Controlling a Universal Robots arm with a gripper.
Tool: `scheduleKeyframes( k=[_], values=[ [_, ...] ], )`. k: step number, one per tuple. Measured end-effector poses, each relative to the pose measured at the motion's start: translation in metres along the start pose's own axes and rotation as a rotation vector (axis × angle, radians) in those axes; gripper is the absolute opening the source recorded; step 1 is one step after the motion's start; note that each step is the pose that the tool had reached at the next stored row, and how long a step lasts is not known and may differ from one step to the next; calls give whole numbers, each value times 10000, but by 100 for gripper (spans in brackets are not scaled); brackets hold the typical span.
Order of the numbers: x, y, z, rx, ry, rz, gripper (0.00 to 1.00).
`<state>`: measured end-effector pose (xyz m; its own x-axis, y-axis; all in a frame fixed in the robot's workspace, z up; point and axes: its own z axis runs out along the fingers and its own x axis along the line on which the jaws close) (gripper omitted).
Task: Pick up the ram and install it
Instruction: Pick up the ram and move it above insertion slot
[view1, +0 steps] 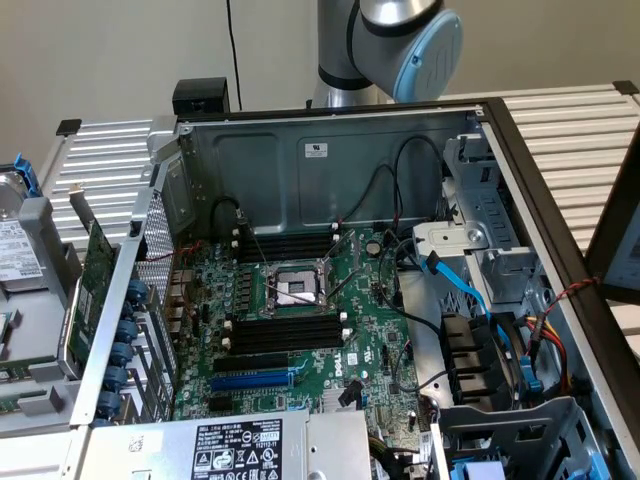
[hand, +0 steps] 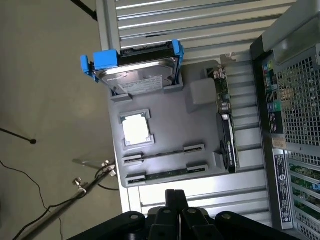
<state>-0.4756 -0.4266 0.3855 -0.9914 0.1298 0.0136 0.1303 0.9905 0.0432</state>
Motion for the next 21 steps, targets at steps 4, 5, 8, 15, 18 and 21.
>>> scheduleKeyframes(
  k=[4, 5, 8, 15, 18, 21],
  values=[
    [1, 1, 0, 10, 31, -722, 11],
    [1, 1, 0, 13, 40, -903, 11],
    [1, 0, 1, 20, 64, -1458, 11],
    [0, 0, 5, 38, 119, -2722, 11],
    [0, 0, 5, 45, 143, -3276, 11],
    [0, 0, 6, 52, 163, -3816, 11]
  ],
)
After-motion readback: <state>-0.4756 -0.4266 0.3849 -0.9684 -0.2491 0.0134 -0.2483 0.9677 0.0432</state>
